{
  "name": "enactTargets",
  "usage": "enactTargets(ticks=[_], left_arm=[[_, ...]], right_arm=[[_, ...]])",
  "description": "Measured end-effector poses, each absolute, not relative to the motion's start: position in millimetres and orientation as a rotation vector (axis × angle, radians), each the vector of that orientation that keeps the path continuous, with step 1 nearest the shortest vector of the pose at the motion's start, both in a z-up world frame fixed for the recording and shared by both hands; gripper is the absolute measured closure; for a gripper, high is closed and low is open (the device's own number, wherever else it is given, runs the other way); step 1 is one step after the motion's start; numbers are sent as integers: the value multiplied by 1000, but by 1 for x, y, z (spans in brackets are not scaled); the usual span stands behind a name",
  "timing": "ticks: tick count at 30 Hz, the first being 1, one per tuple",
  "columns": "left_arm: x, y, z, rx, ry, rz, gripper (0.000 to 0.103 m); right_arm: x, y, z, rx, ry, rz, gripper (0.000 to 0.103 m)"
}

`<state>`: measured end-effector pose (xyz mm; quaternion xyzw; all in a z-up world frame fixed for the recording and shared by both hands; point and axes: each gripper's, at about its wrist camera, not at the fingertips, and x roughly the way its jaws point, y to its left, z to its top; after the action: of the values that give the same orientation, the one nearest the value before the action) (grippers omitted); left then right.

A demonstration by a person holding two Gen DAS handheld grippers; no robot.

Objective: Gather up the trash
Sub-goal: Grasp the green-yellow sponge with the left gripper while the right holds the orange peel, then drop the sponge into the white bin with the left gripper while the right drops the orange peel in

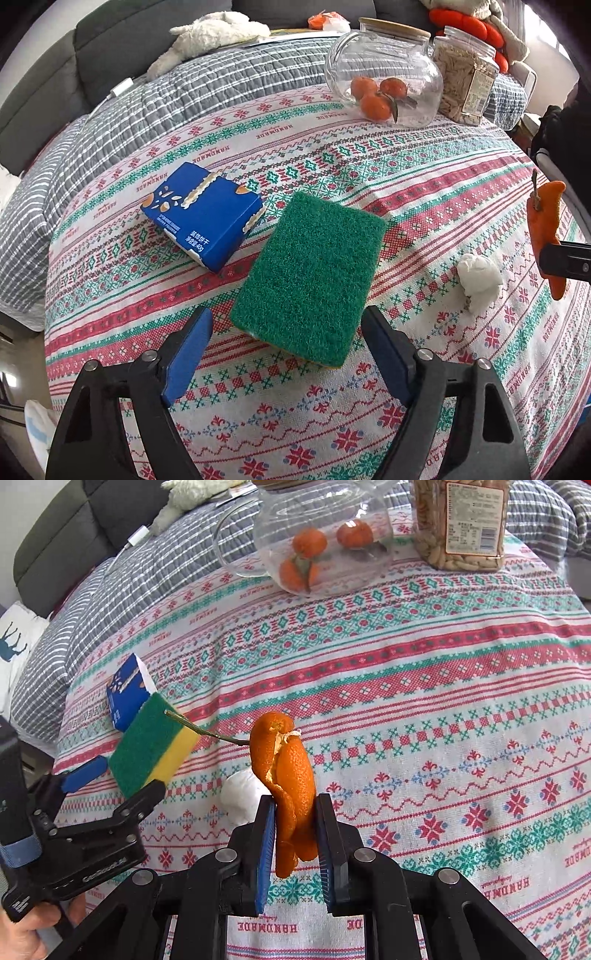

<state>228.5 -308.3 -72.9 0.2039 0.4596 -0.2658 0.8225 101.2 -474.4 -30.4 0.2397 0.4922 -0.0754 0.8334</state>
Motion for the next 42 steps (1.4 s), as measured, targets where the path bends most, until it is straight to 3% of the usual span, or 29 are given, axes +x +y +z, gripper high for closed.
enactTargets(ticks=[4,8,22,42], left_arm=[[228,-309,-76,413,996,-595,39],[222,-303,-69,410,982,-591,44],[181,-228,-44,354,982,-568,47],[169,-53,-37,145,1023,-350,47]], right_arm=[[102,-471,-27,496,1043,-153,84],[103,-467,-25,474,1046,-152,84],[100,-425,-17,321,1059,-160,84],[130,-299,-15,89,1074,-4,84]])
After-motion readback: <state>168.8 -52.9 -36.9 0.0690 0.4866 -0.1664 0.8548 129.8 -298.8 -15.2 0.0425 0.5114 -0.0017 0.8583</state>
